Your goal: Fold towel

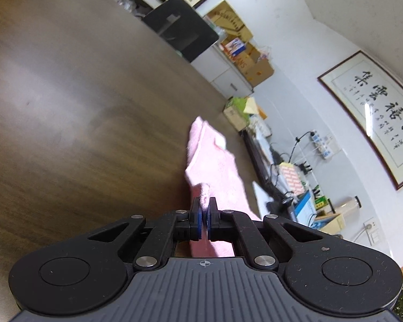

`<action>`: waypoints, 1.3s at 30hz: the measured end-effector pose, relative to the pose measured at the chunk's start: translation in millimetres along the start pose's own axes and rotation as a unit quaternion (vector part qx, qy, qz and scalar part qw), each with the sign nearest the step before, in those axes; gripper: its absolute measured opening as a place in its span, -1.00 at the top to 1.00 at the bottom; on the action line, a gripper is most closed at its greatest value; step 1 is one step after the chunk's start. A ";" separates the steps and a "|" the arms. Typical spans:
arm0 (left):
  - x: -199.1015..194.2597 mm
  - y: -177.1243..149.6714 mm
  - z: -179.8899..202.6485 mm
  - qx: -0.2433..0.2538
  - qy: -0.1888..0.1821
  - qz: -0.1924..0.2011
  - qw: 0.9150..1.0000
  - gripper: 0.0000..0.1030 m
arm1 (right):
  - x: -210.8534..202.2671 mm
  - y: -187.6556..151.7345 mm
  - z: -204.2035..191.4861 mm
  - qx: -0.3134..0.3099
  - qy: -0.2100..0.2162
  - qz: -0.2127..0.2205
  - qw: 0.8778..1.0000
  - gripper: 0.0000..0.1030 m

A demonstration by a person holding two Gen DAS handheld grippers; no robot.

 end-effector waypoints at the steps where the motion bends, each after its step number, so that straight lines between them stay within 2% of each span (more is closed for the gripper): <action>1: 6.3 -1.7 -3.1 -0.003 0.005 -0.010 1.000 0.96 | 0.2 -2.5 0.5 0.002 -0.002 0.001 1.000 0.82; 4: 18.7 -5.8 -7.0 -0.009 0.007 -0.023 1.000 0.96 | 3.0 -5.5 1.2 0.009 0.001 0.004 1.000 0.82; 8: 21.2 -9.3 -8.5 -0.013 0.005 -0.022 1.000 0.96 | 9.7 5.6 1.6 0.016 -0.001 0.018 1.000 0.82; 12: 15.0 -1.0 -7.1 -0.031 -0.013 0.001 0.999 0.96 | 17.0 19.2 1.6 0.023 -0.003 0.032 0.999 0.82; 15: 14.1 18.3 -3.9 -0.055 -0.031 0.034 0.997 0.96 | 22.4 29.4 1.7 0.028 -0.005 0.043 0.999 0.82; 18: 25.7 58.7 0.7 -0.075 -0.037 0.059 0.995 0.96 | 38.6 67.3 2.8 0.030 -0.018 0.050 0.998 0.82; 22: 40.8 142.1 21.1 -0.079 -0.022 0.099 0.992 0.96 | 77.7 140.8 7.0 0.041 -0.044 0.077 0.995 0.83; 25: 30.5 201.7 45.6 -0.084 -0.029 0.142 0.986 0.95 | 96.6 162.7 -4.0 0.030 -0.026 0.076 0.996 0.85; 28: 3.1 235.4 67.8 -0.077 -0.038 0.185 0.979 0.95 | 115.4 184.6 -15.0 0.019 -0.008 0.075 0.997 0.85; 31: -19.4 239.7 80.7 -0.037 -0.025 0.213 0.976 0.95 | 134.1 206.5 -26.1 0.008 0.009 0.074 0.997 0.62; 33: -22.5 234.0 80.5 -0.017 -0.011 0.215 0.976 0.95 | 146.5 221.0 -33.4 0.000 0.021 0.073 0.997 0.49; 34: -20.5 229.3 75.9 -0.012 -0.002 0.209 0.978 0.95 | 155.2 222.3 -37.8 -0.003 0.027 0.067 0.997 0.41; 37: -13.3 218.6 57.8 -0.007 0.028 0.199 0.979 0.95 | 197.2 187.7 -55.7 -0.016 0.049 0.014 0.999 0.25; 39: -12.4 220.6 48.8 -0.010 0.040 0.199 0.979 0.95 | 224.8 164.5 -67.5 -0.024 0.063 -0.021 0.998 0.25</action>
Point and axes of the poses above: each gripper's, at about its wrist camera, not at the fingertips, and x roughly the way its jaws point, z to its right, y to its top, the point moved 7 cm from there along x, roughly the way its jaws point, and after that the axes turned 4 degrees about y, right-handed, at the moved point
